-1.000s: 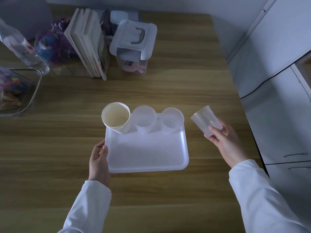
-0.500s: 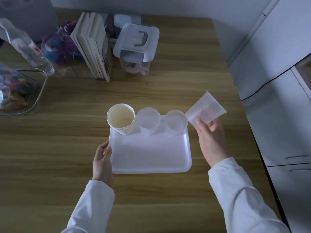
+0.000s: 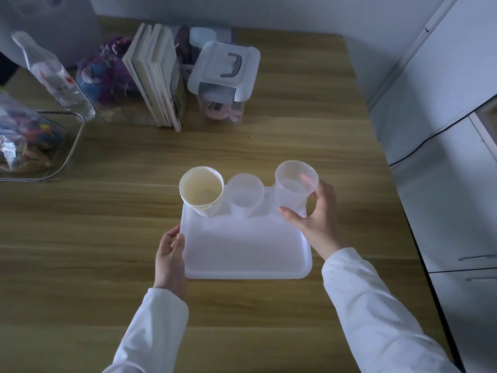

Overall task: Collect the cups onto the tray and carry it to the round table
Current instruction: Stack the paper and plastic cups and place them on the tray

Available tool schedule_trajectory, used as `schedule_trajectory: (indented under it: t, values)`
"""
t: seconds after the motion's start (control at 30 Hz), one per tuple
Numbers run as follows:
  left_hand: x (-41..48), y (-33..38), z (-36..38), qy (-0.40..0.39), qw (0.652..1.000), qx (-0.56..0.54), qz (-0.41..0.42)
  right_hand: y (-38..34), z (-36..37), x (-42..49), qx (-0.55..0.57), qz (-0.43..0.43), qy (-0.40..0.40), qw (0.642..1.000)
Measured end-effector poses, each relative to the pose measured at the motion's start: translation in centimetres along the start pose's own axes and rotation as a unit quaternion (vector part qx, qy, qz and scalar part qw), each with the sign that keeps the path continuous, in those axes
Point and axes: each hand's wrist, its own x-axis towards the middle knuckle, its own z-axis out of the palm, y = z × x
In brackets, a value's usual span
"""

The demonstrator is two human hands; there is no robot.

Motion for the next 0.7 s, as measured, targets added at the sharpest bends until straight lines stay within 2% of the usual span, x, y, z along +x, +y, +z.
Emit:
schedule_trajectory:
  t: [0.33,0.47,0.57,0.7]
  values:
    - [-0.1,-0.2,0.0,0.004,1.000,0.003,0.004,1.6,-0.8,-0.4,0.016,-0.005,-0.042,0.999]
    - [0.1,-0.5,-0.1,0.008,1.000,0.003,0.005,2.7,-1.3,-1.9,0.105,0.103,-0.033,0.989]
    - [0.1,-0.6,0.0,0.011,1.000,0.005,0.005,4.3,-1.4,-3.2,0.082,0.163,0.021,0.983]
    - [-0.3,-0.8,0.6,0.006,1.000,0.000,0.011,5.0,-1.5,-5.0,0.066,0.210,0.006,0.976]
